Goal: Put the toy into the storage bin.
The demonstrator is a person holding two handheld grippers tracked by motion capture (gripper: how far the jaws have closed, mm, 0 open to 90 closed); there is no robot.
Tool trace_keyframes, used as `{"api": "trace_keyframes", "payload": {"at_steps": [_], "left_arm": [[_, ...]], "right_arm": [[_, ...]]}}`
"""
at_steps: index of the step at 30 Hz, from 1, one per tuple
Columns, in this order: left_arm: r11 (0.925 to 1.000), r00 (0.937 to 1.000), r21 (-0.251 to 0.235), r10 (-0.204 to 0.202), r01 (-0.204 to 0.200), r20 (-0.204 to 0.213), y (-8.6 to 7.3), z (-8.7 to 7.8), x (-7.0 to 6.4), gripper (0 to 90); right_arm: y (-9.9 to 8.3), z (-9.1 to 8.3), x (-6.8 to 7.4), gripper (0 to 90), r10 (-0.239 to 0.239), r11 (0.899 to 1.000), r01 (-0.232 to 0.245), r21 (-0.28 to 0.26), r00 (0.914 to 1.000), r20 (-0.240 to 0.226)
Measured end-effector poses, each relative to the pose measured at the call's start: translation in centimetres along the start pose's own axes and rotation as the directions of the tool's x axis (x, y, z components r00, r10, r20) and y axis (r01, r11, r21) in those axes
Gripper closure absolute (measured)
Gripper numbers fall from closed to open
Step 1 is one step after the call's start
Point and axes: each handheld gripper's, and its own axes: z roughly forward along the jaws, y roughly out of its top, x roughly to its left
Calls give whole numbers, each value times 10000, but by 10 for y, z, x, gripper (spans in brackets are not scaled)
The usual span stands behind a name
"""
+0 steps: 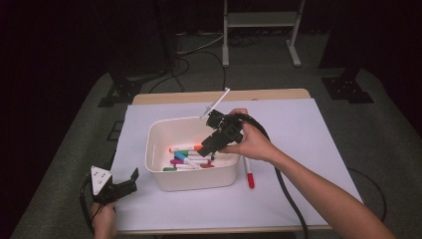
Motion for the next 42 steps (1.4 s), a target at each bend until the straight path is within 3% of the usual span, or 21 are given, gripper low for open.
{"api": "trace_keyframes", "payload": {"at_steps": [11, 20, 26, 33, 42], "left_arm": [[10000, 10000, 16, 16, -16, -17, 0, 0, 0, 0], [10000, 10000, 58, 29, -28, -21, 0, 0, 0, 0], [10000, 10000, 76, 32, -32, -34, 0, 0, 0, 0], [10000, 10000, 55, 29, -29, -33, 0, 0, 0, 0], [10000, 10000, 65, 17, -17, -17, 0, 0, 0, 0]], "right_arm": [[-21, -36, -5, 565, 340, 9986, -316, -415, 9978, 577], [-53, -70, -12, 558, 868, 9918, -765, -1022, 9911, 1009], [-77, -83, -18, 558, 1123, 9883, -979, -1169, 9859, 1240], [-108, -84, -31, 551, 1678, 9799, -1514, -1301, 9778, 1254], [-141, -54, -52, 529, 2306, 9711, -2179, -974, 9618, 1475]]}}
